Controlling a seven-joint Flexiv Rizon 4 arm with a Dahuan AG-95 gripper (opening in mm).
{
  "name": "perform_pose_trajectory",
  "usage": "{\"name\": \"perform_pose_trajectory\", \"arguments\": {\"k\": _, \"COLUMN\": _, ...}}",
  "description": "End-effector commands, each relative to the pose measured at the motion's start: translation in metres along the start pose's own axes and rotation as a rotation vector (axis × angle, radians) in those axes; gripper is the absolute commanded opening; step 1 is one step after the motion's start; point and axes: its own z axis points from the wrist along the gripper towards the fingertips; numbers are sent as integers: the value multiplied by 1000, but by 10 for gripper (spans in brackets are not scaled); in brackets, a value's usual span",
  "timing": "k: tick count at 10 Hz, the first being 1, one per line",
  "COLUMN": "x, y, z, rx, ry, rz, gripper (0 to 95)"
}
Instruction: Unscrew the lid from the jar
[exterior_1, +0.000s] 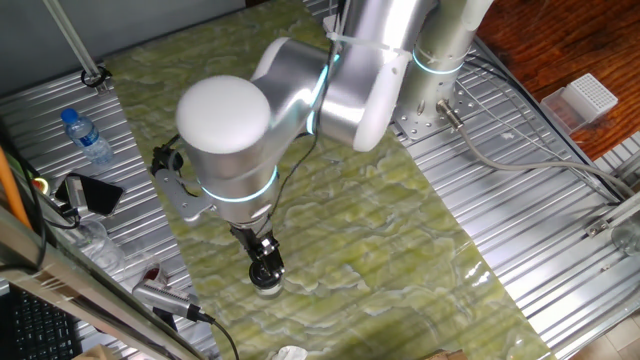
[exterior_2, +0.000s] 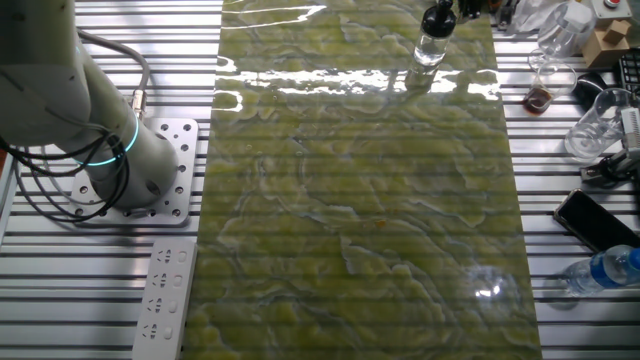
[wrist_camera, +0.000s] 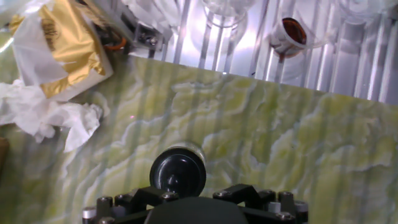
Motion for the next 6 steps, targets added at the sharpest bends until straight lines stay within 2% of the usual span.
{"name": "perform_pose_trajectory", "arguments": {"k": 1, "x": 1, "y": 0, "z": 3, "rx": -2, "ry": -1, "rz": 4, "gripper": 760}}
{"name": "perform_pose_trajectory", "arguments": {"k": 3, "x": 2, "y": 5, "z": 10, "rx": -11, "ry": -11, "rz": 16, "gripper": 760}}
{"name": "perform_pose_trajectory", "arguments": {"k": 4, "x": 1, "y": 8, "z": 11, "rx": -11, "ry": -16, "rz": 22, "gripper": 950}}
{"name": "perform_pose_trajectory", "arguments": {"k": 6, "x": -4, "y": 19, "z": 16, "rx": -7, "ry": -22, "rz": 46, "gripper": 950}}
